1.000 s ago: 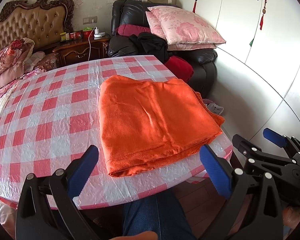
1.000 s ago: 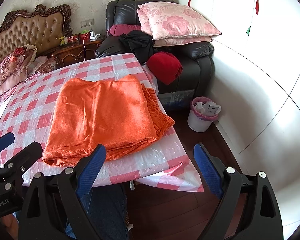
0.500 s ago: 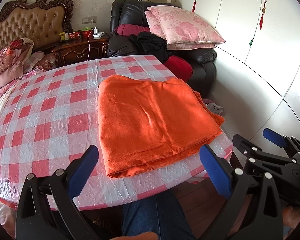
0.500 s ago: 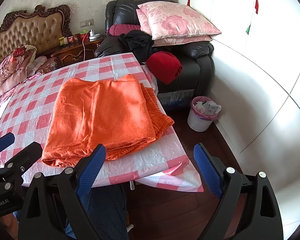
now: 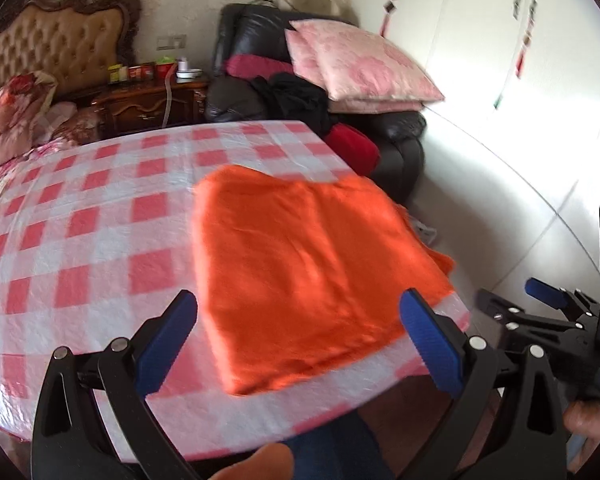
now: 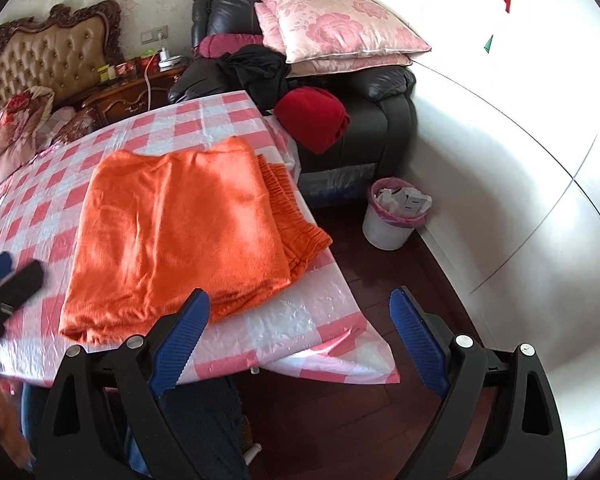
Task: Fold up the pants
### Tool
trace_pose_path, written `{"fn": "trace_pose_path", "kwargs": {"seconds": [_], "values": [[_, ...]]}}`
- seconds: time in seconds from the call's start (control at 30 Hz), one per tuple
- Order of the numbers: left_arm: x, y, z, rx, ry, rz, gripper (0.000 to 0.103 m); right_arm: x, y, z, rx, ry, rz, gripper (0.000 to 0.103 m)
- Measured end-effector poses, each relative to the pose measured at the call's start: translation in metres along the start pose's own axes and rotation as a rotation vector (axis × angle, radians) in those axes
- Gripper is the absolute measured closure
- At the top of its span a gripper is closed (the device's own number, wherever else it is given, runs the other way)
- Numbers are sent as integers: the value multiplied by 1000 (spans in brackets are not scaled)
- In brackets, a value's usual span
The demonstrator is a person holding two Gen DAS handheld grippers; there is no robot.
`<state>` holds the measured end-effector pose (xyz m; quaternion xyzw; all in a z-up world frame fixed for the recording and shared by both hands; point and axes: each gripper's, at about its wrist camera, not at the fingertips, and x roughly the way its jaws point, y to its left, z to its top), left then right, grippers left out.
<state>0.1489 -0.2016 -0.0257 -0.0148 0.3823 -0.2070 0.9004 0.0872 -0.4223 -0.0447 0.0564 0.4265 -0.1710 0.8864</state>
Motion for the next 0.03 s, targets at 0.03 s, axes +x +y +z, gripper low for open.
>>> {"fn": "trace_pose_path", "kwargs": {"seconds": [0.03], "values": [[-8,31,0,-48,-19,19,2,1,0,1,11,-3,-2,15]]}}
